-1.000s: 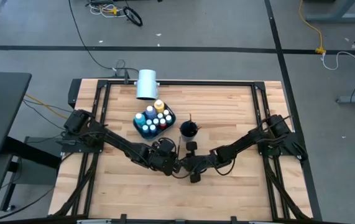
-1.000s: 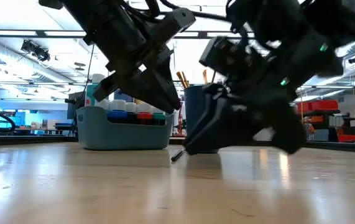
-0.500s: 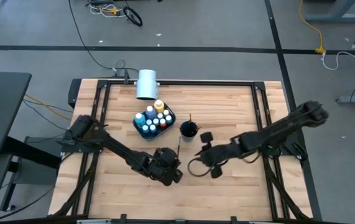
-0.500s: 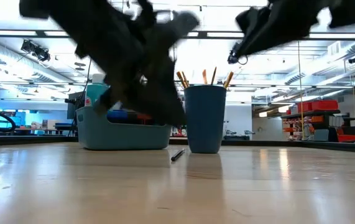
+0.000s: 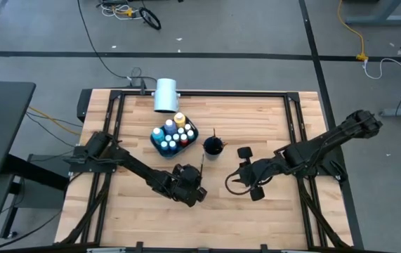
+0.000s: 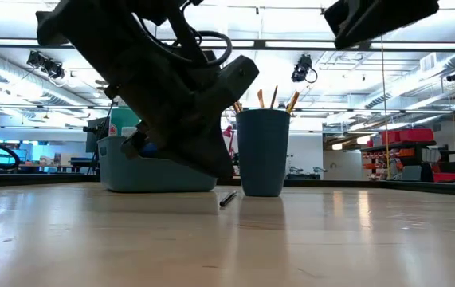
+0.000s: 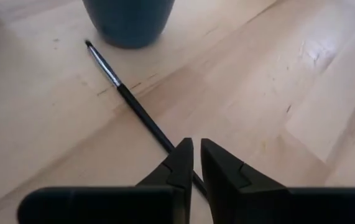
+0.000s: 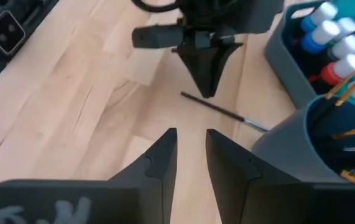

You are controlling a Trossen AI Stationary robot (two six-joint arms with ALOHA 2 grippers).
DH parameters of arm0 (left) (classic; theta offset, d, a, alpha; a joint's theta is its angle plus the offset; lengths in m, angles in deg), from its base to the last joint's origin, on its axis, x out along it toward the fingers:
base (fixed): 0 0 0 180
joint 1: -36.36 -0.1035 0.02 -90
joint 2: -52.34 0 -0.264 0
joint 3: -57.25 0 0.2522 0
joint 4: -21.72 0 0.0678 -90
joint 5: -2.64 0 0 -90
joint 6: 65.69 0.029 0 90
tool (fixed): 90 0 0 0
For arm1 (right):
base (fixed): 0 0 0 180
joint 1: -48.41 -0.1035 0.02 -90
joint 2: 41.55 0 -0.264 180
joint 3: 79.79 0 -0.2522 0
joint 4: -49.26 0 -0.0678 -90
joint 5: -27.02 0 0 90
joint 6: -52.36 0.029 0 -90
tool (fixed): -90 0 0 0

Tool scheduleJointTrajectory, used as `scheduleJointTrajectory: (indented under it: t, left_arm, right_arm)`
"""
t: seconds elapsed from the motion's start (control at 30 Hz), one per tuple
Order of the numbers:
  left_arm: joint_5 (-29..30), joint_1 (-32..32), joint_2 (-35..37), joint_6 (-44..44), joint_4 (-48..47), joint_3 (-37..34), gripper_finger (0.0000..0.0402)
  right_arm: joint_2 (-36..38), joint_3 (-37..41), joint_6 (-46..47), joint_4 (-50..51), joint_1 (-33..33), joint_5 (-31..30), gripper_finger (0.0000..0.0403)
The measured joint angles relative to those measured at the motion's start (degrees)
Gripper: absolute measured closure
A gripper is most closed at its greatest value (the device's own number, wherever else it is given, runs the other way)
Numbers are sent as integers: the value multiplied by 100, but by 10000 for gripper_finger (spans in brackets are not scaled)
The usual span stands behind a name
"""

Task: Pick & Place Paint Supplies
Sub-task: Put the silver paint brush into the blue cup

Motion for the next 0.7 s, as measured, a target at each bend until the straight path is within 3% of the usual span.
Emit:
scheduleJointTrajectory:
  t: [0.3, 0.7]
  left_arm:
    - [-141, -174, -94, 616, 118, 1, 357]
    - [-443, -479, -446, 820, 298, 22, 268]
  right_arm:
    - [-187, 4, -4, 45, -6, 586, 314]
    - [-195, 4, -9, 151, -6, 586, 314]
